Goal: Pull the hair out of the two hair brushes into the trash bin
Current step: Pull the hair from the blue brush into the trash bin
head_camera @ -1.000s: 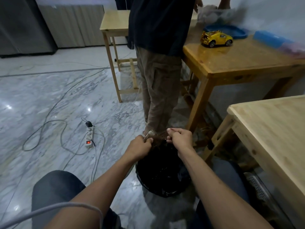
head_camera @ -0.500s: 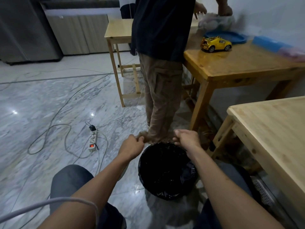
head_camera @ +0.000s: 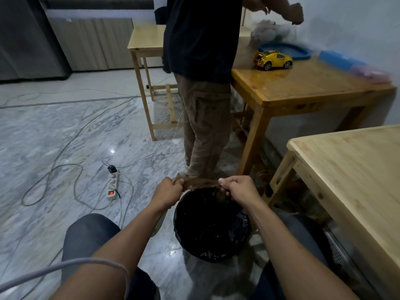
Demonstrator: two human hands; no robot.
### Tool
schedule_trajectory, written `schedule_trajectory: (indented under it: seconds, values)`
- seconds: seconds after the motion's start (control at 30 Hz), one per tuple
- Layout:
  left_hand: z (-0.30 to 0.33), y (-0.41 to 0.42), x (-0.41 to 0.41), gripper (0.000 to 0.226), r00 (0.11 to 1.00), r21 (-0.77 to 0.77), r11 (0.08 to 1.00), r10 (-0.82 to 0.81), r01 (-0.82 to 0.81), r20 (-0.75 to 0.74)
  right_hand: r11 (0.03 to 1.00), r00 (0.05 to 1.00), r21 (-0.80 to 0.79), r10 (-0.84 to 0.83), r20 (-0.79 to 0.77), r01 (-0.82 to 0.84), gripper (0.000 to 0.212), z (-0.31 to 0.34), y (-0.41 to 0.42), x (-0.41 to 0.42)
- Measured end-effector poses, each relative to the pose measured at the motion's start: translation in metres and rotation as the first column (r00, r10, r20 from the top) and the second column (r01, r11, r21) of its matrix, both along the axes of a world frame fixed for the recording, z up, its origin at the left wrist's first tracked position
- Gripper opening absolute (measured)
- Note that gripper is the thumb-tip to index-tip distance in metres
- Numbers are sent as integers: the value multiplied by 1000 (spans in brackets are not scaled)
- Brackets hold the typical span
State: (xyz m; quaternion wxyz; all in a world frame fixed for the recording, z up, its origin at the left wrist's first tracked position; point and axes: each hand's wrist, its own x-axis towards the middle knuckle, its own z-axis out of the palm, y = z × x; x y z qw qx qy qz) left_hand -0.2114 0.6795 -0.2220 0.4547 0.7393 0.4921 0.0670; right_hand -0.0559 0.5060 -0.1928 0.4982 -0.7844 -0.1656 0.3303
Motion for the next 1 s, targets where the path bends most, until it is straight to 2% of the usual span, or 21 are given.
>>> schedule_trajectory:
  seconds: [0.13,0.2,0.27,0.33,0.4,0.43,0.47,0.57,0.63,0.73,0.83,0.9,1.0]
  values:
    - [-8,20,-19,54,986,52,990,133,-128,-100,993,995,-89,-75,60,80,36,0,-10,14]
    - [-10,24,-20,56,986,58,990,130,-125,-103,986,993,-162,-18,120,38,35,-1,-15,17]
    - [-3,17,-14,46,997,53,997,62,-59,-51,964,984,-257,110,142,-71,32,0,-14,16]
    - [5,6,-5,38,1000,54,998,-12,11,18,940,969,-306,201,143,-150,50,5,-9,10]
    - [13,-8,4,36,995,48,997,-65,62,73,952,967,-234,230,113,-199,70,9,1,3]
    - [16,-15,9,34,991,48,995,-91,86,101,957,966,-175,249,76,-233,71,11,6,-2]
    - [19,-21,14,31,986,45,994,-108,103,125,956,961,-111,275,27,-271,65,12,10,-8]
    - [29,-30,20,24,971,68,988,-147,136,188,933,932,-1,359,-48,-359,21,11,14,-17]
    - [31,-22,17,25,978,77,991,-119,107,171,945,945,16,327,-15,-327,22,8,12,-15]
    - [23,2,5,35,991,16,999,34,-36,127,946,943,-67,322,85,-317,24,13,4,-7]
    - [10,27,-11,56,971,-39,978,210,-207,113,934,928,-142,347,137,-328,22,20,-11,1]
    - [4,35,-17,67,971,-15,974,226,-225,76,938,933,-161,329,145,-306,20,20,-18,7]
    - [17,20,-8,62,987,38,988,148,-150,65,919,920,-210,367,140,-335,19,21,-19,8]
